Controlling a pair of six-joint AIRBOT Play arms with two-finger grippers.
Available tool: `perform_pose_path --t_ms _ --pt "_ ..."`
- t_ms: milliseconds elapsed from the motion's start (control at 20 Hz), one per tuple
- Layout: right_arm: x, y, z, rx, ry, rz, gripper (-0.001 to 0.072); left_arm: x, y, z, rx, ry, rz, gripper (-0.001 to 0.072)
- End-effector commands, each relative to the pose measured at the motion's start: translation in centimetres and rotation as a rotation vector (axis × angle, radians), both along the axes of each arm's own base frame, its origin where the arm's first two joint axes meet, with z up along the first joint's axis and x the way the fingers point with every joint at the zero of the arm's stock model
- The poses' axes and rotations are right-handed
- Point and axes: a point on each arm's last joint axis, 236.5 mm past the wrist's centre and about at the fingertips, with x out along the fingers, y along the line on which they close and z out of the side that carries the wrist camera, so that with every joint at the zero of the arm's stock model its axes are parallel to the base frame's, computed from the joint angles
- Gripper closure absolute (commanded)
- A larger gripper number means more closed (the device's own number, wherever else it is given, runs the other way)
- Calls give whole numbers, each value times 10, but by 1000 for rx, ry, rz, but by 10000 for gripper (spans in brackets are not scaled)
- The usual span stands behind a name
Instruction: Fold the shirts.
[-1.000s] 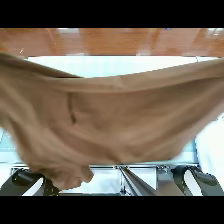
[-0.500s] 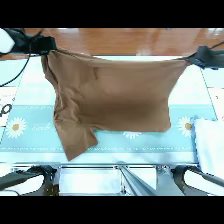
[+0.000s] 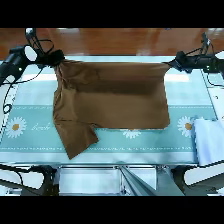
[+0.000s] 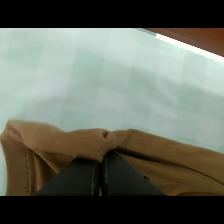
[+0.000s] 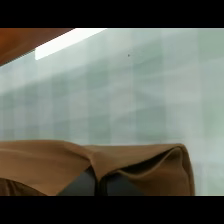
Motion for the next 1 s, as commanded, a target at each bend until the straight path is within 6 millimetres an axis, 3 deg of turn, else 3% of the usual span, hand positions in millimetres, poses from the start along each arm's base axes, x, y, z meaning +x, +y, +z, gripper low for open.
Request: perform_pose_path --t_ms 0,200,400,550,650,700,750,800,850,950 --pt "4 4 -16 11 23 7 691 -6 1 -21 -18 67 6 692" --pt "-19 12 -20 48 96 87 691 -45 2 -34 18 240 -73 692" --pt "-55 12 -53 -55 245 183 691 -98 -2 -75 48 446 -177 692" --pt "-61 15 -66 -56 300 169 690 -125 -11 -104 -4 533 -177 692" --pt "-62 17 -70 -42 323 157 686 -133 -16 -110 -29 555 -175 691" --pt "-64 19 -71 -38 341 147 530 -133 -18 -110 -42 559 -175 690" --pt "-66 18 -72 -31 363 134 288 -135 -21 -108 -64 567 -174 598" --pt "-71 20 -68 -20 381 145 302 -140 -22 -105 -73 589 -180 318" --pt "-75 16 -60 -6 396 142 303 -143 -19 -97 -74 613 -185 204" --pt "-85 -5 -30 8 391 126 304 -143 0 -67 -71 610 -184 202"
